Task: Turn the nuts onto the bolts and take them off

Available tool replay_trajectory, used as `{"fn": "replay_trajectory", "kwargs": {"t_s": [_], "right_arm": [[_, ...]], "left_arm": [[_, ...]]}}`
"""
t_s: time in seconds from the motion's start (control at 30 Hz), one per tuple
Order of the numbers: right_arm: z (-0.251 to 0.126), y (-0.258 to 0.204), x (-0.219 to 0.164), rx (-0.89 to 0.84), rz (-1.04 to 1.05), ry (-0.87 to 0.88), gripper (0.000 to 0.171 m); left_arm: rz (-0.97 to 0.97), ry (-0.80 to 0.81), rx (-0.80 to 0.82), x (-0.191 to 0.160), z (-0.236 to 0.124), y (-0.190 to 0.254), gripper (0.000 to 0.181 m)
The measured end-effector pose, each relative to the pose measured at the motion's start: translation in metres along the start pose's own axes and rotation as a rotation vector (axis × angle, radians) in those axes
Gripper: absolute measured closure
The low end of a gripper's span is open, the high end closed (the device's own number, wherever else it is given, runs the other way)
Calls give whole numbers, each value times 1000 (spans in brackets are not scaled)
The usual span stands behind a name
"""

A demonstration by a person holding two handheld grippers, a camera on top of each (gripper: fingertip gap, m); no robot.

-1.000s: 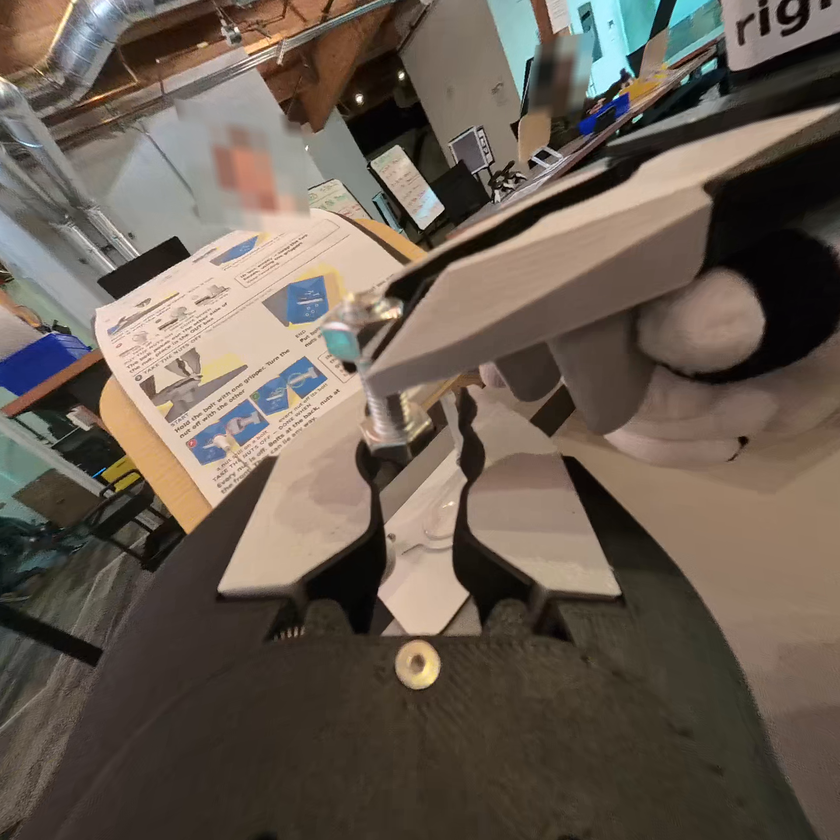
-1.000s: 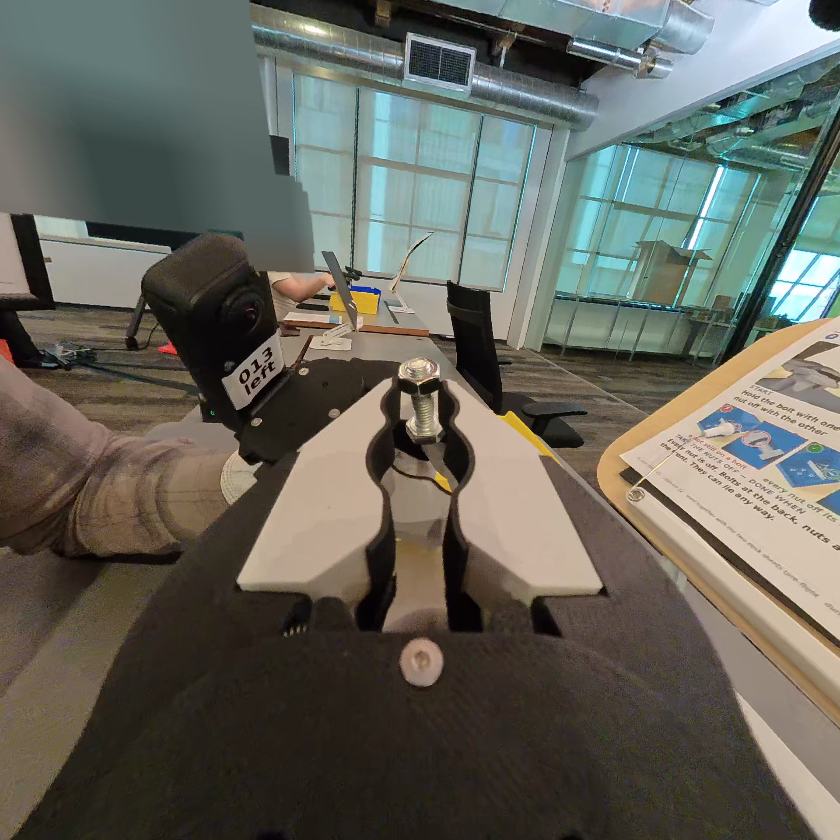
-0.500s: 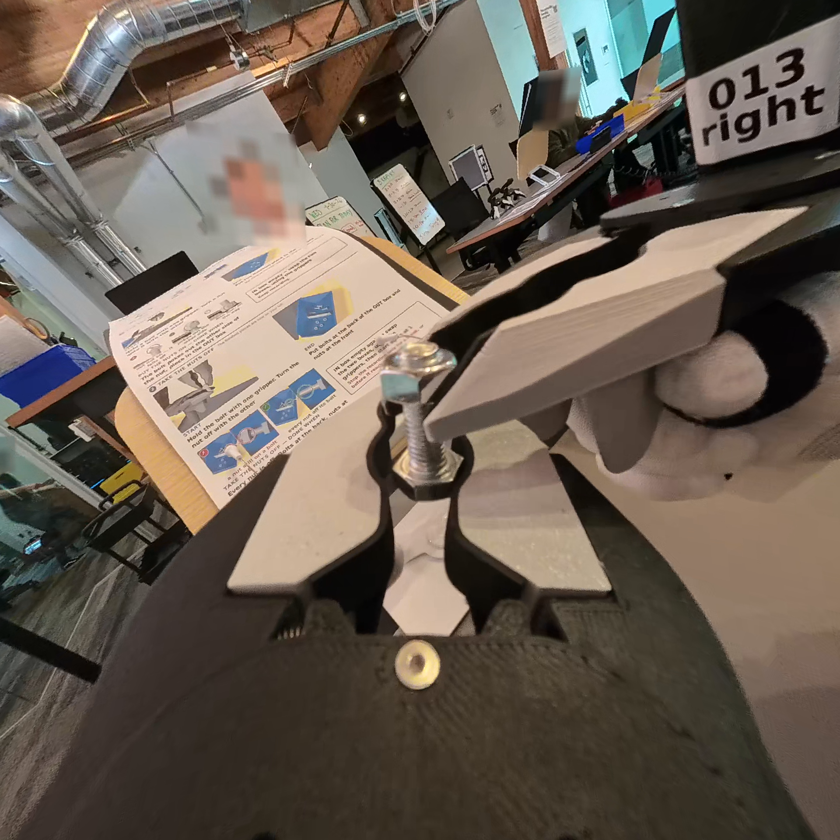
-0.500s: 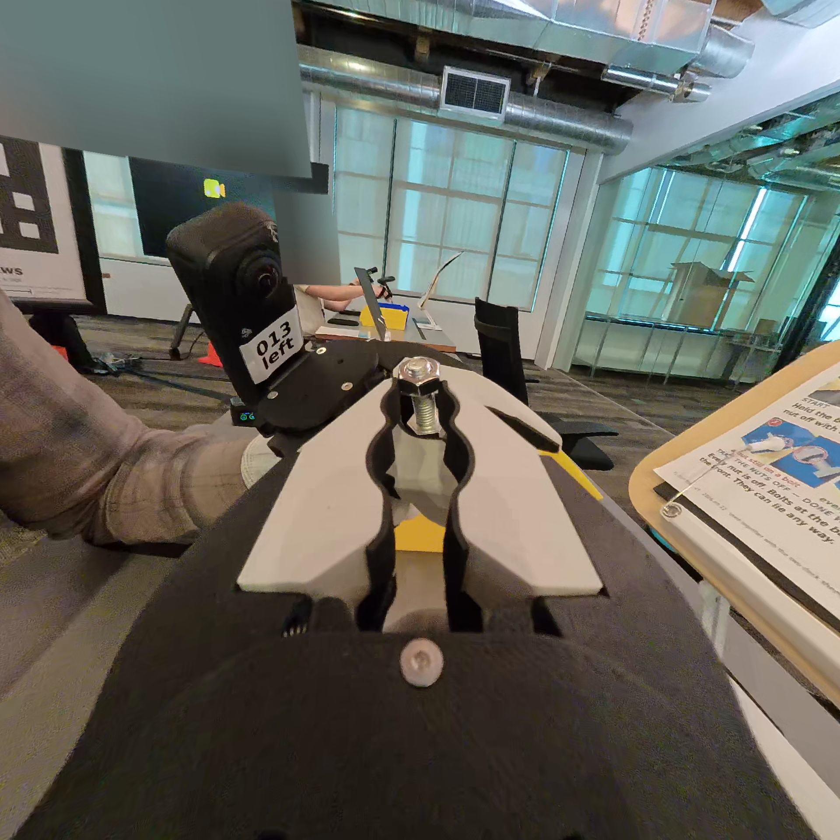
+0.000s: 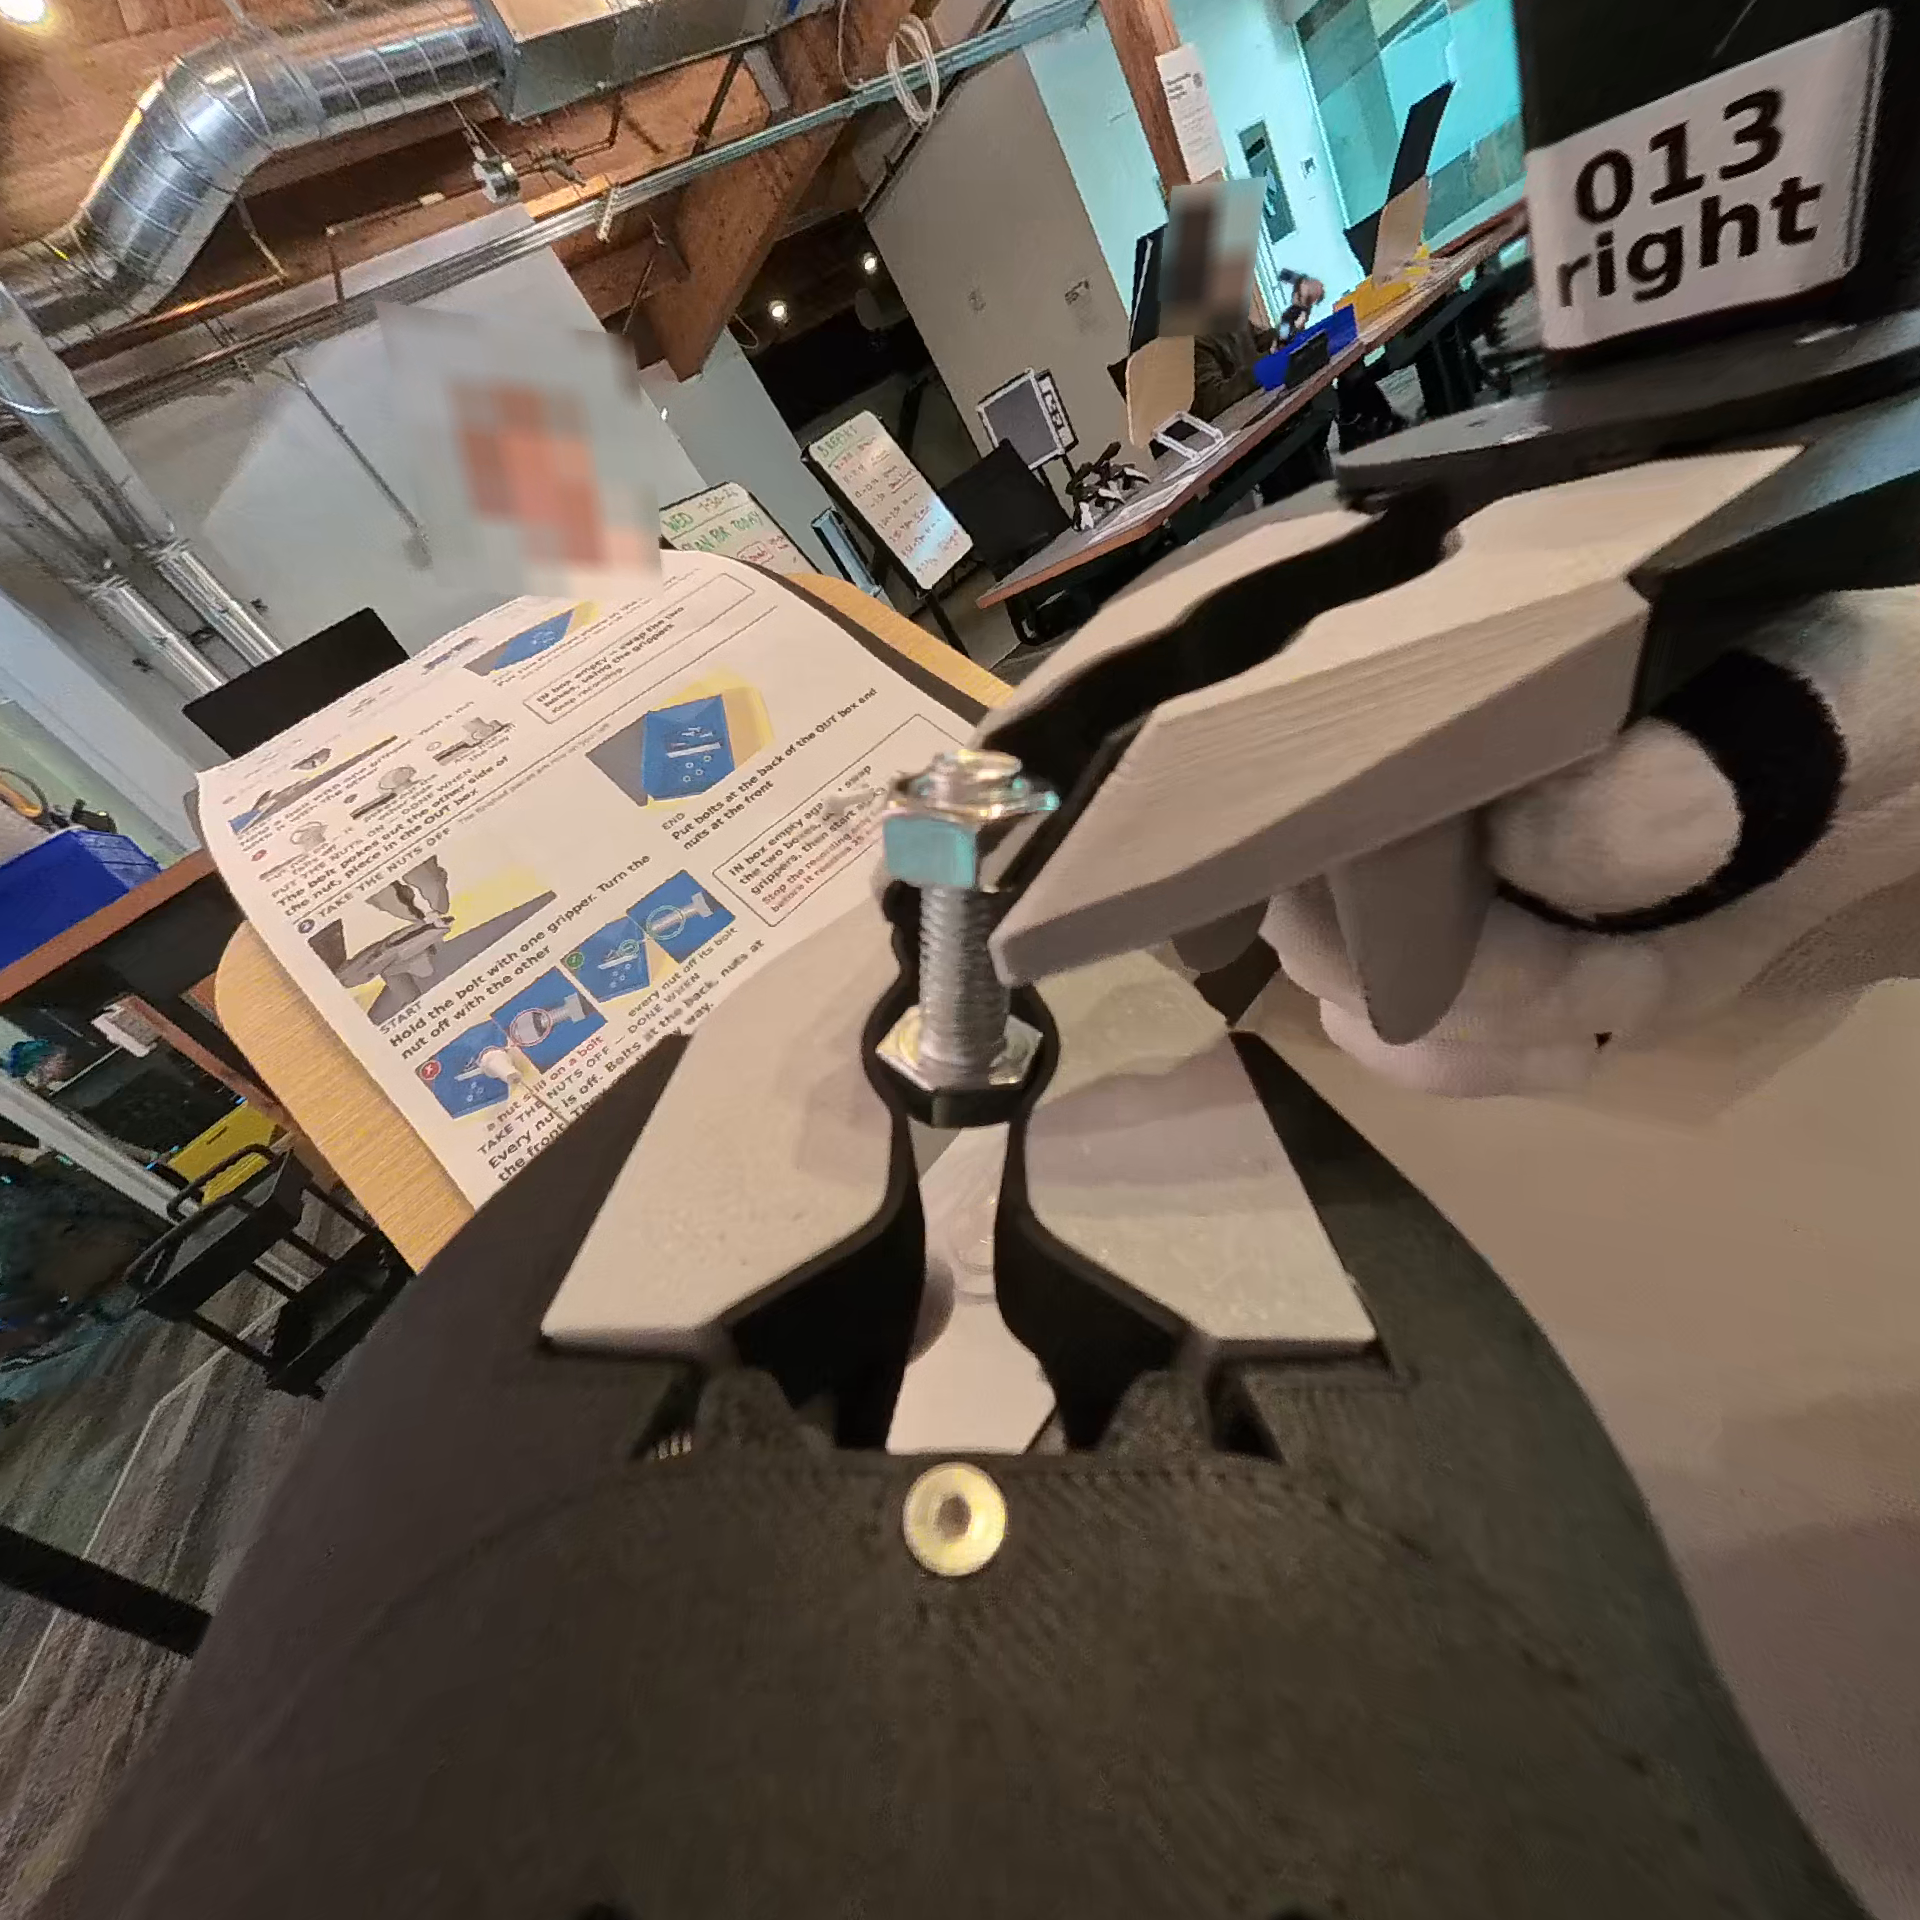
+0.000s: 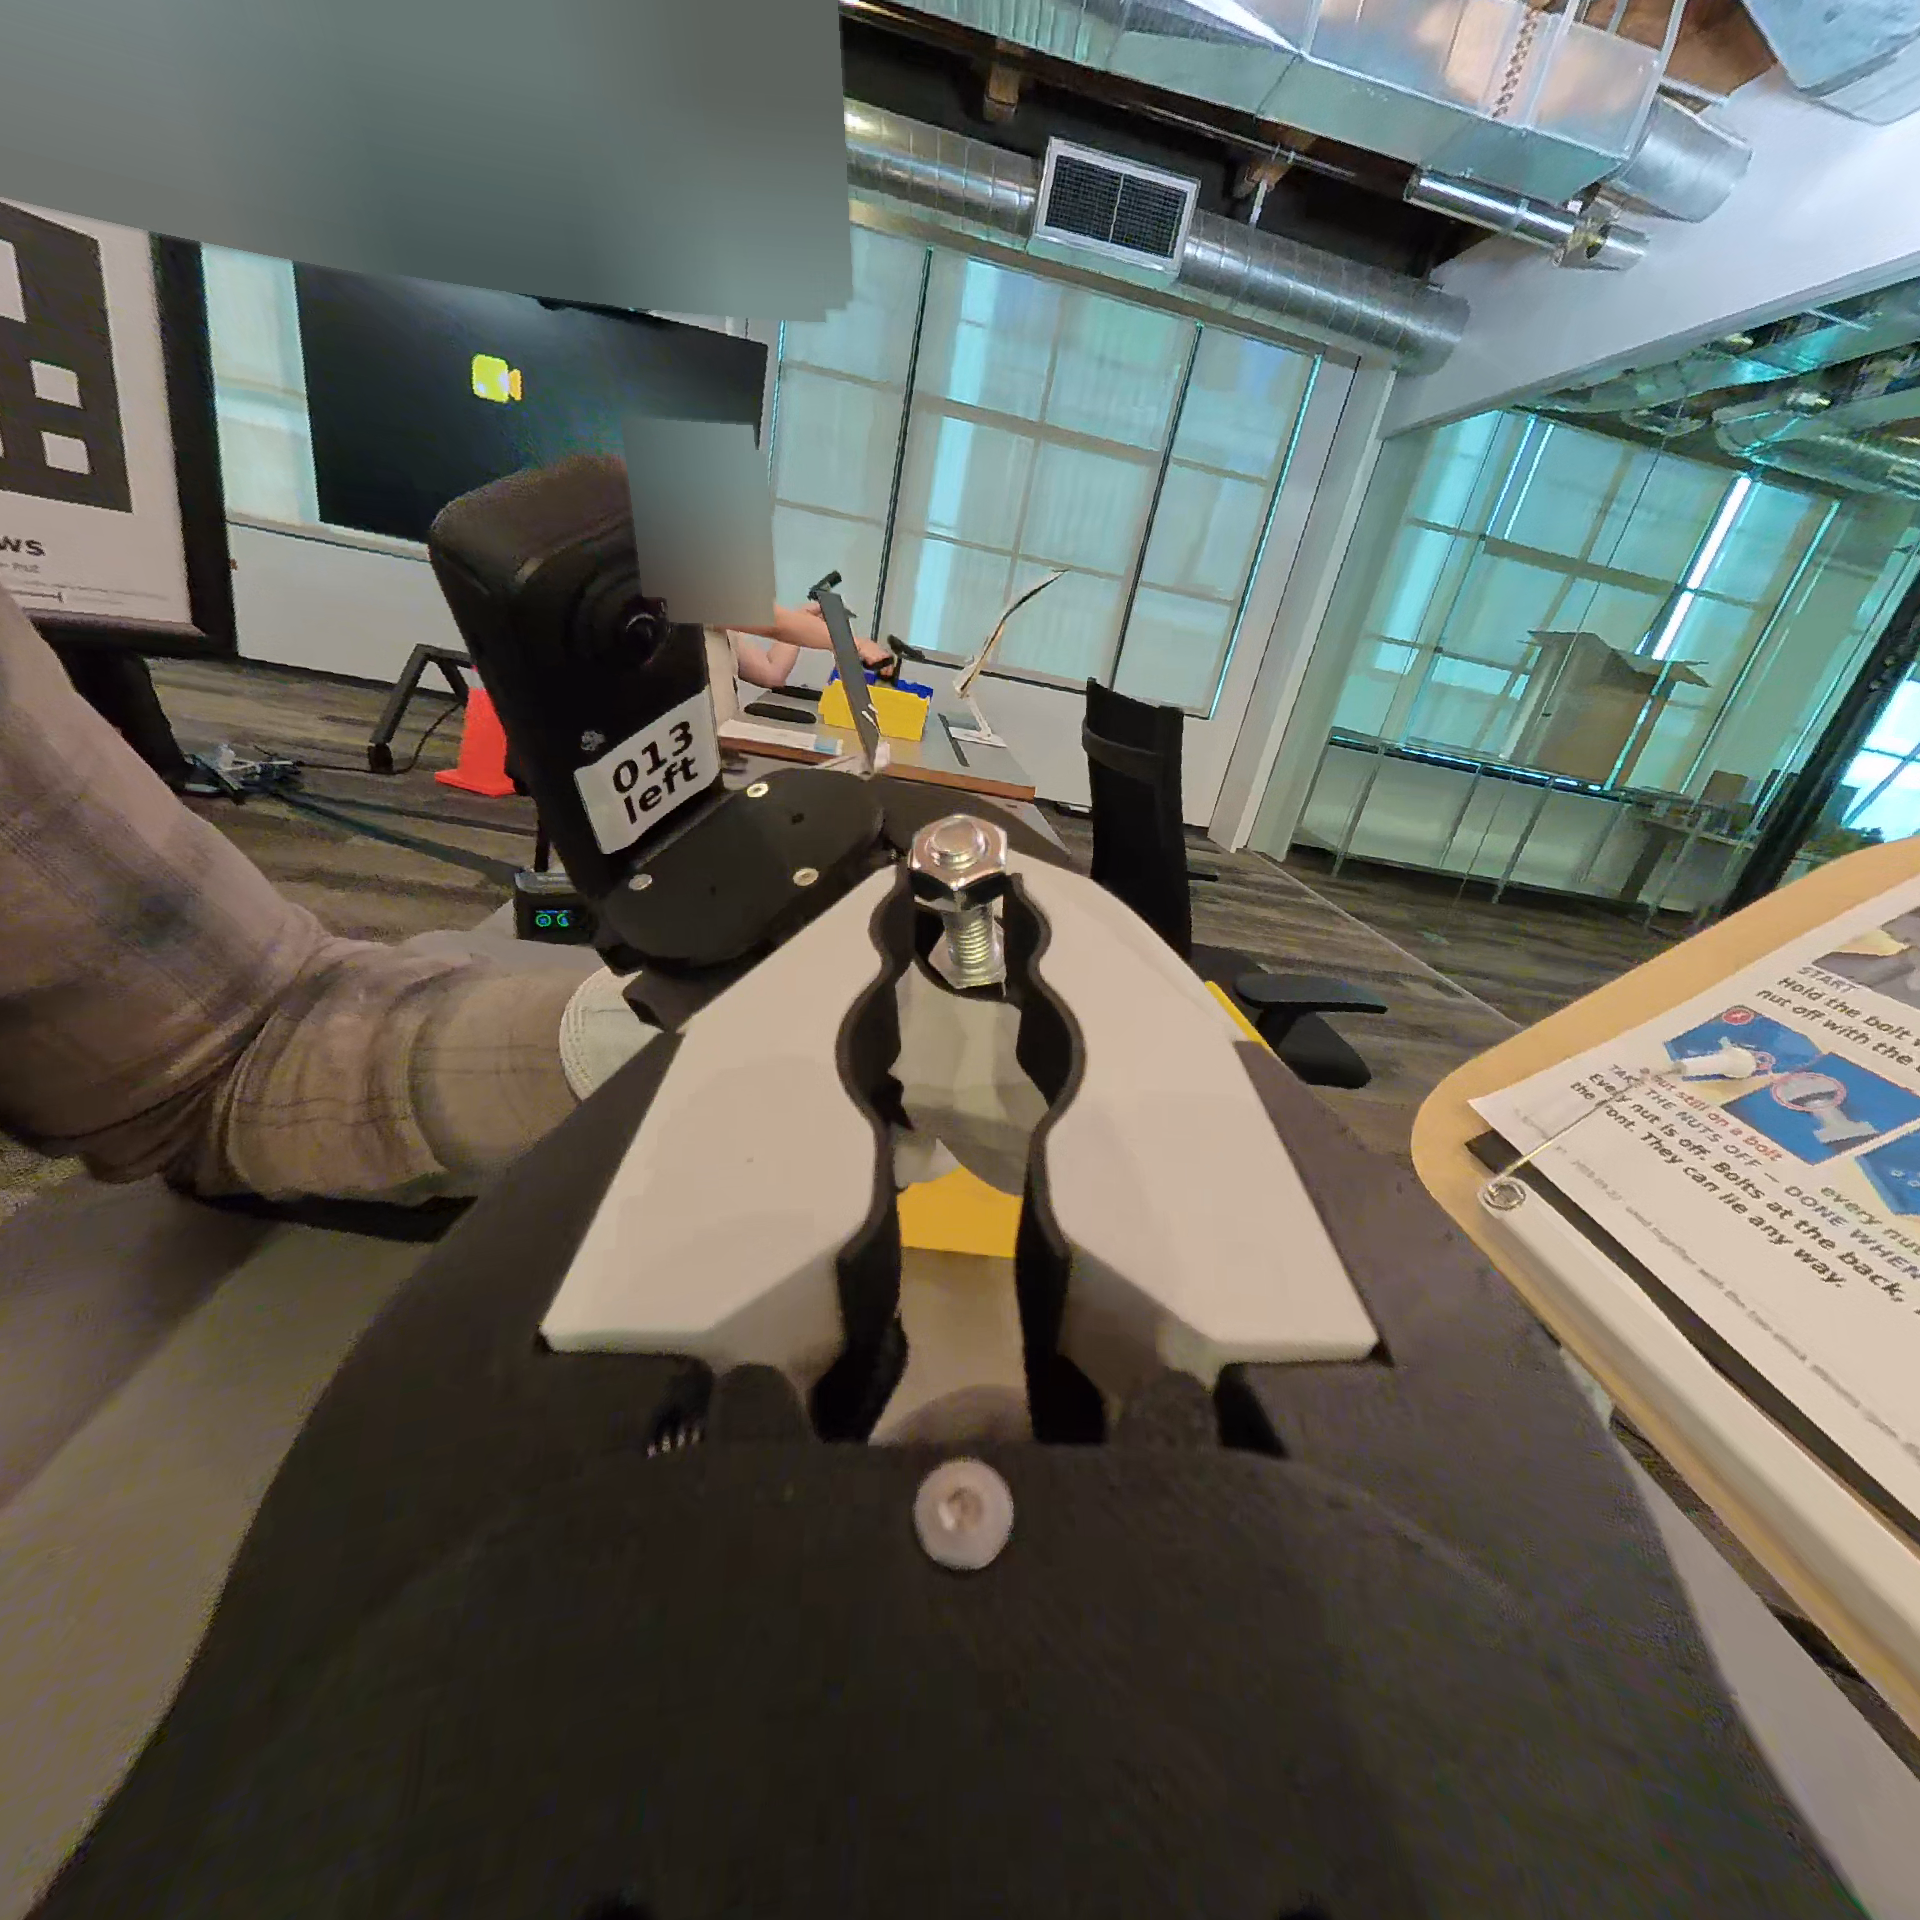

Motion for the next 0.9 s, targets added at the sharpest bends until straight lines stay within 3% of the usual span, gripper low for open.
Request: {"fn": "replay_trajectory", "kwargs": {"t_s": [0.2, 0.43, 0.53, 0.6, 0.9], "right_arm": [[-1, -1, 10, -36, -49, -16, 138], [2, -1, 12, -64, -84, -65, 143], [6, -3, 7, -78, -112, -139, 145], [6, -3, 8, -83, -106, -138, 160], [2, -4, 11, -59, -108, -152, 161]], "left_arm": [[-66, 18, 7, -3, 2, 1, 170], [-267, 91, -51, -7, 5, 6, 170], [-238, 86, -58, -9, 6, 10, 170], [-227, 90, -62, -8, 6, 12, 171], [-219, 90, -81, -5, 6, 16, 170]]}}
Point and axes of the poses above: each gripper's, where its closed fingertips meet, z out along the fingers, x out of its top, y = z × x across the jaws, the point moved 5 cm from there along -z, back along the fingers, and after that the axes turned 4 degrees about y, right-handed, at the moved point
